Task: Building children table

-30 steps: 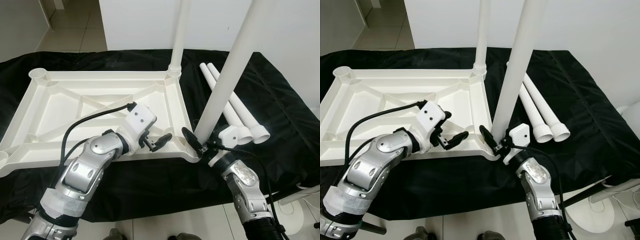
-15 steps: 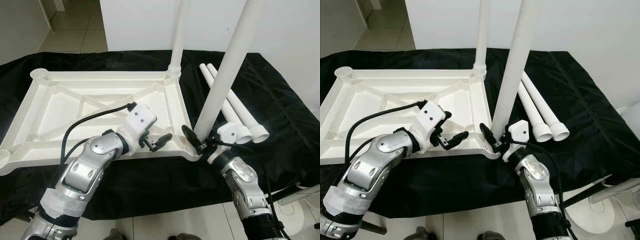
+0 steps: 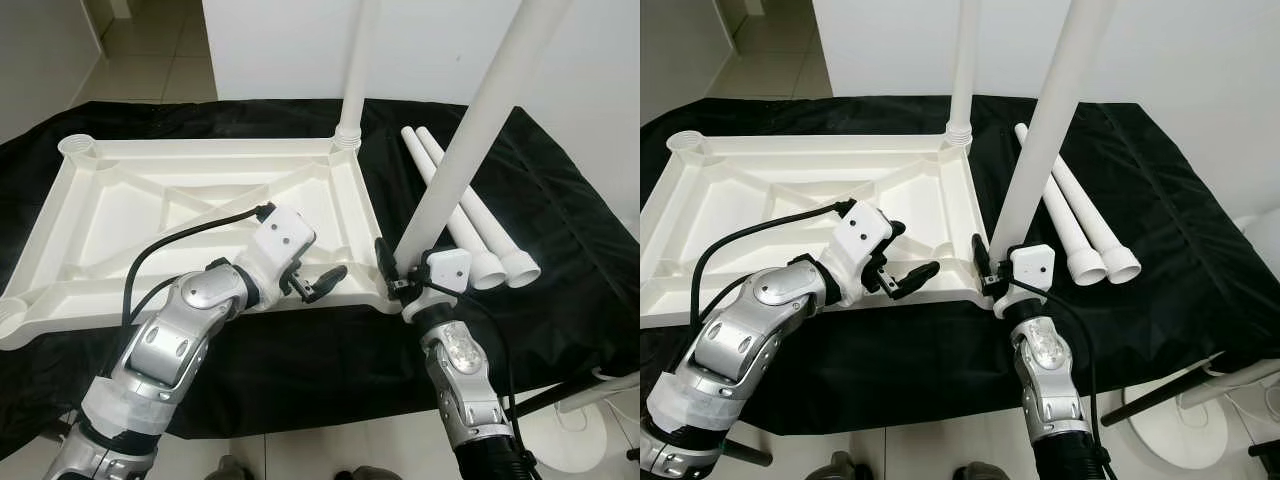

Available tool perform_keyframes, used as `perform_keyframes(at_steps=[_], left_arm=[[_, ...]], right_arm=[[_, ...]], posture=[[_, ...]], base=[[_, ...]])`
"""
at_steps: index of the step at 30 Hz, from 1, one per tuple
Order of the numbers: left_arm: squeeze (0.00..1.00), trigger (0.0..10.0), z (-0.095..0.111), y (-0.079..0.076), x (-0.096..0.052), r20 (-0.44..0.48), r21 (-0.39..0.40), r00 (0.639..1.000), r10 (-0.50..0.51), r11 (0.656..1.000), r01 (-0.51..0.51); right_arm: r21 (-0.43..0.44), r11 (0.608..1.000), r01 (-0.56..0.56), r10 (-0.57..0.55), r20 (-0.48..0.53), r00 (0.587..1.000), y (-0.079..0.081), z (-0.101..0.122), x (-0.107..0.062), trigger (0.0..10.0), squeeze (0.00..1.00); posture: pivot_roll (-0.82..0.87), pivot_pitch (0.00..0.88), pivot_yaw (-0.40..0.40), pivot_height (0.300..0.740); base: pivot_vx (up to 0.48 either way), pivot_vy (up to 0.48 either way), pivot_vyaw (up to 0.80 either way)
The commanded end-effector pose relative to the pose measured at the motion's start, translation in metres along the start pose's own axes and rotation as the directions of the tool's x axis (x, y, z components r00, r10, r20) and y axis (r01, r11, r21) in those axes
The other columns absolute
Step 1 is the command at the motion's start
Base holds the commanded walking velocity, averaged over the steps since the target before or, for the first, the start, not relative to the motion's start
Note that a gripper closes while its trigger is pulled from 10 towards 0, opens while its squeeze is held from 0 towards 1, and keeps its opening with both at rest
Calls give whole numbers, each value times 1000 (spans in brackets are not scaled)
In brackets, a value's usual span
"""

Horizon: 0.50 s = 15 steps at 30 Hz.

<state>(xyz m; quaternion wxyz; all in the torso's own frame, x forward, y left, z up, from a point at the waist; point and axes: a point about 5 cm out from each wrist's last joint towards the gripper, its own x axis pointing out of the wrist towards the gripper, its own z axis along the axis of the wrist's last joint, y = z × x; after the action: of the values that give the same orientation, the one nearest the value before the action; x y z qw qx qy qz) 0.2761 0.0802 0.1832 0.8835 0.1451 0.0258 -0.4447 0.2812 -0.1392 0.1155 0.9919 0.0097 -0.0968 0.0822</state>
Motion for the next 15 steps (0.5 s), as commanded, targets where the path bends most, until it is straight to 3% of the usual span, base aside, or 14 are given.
perform_keyframes(at_steps=[1, 2, 4, 11, 15], left_arm=[[0, 10000, 1, -1, -1, -3, 5, 1000, 15, 1000, -15], [0, 10000, 1, -1, -1, -3, 5, 1000, 15, 1000, -15], [0, 10000, 1, -1, -1, -2, 4, 1000, 15, 1000, -15], [0, 10000, 1, -1, 0, 1, 4, 1000, 15, 1000, -15], [0, 10000, 1, -2, 2, 6, -2, 1000, 19, 1000, -19]], right_arm=[[-16, 986, 166, -165, -244, 956, -20, -44, -20, 10000, 0], [-16, 986, 166, -165, -244, 956, -20, -44, -20, 10000, 0], [-43, 961, 274, -276, -251, 928, -28, -43, -14, 10000, 0], [-76, 927, 367, -374, -260, 890, -36, -43, -9, 10000, 0], [-111, 863, 493, -504, -264, 823, -47, -43, -8, 10000, 0]], posture=[[-34, 63, 1, 740], [-34, 63, 1, 740], [-36, 62, -1, 740], [-39, 61, -7, 740], [-37, 58, -16, 740]], base=[[0, 0, 0], [0, 0, 0], [0, 0, 0], [0, 0, 0], [0, 0, 0]])
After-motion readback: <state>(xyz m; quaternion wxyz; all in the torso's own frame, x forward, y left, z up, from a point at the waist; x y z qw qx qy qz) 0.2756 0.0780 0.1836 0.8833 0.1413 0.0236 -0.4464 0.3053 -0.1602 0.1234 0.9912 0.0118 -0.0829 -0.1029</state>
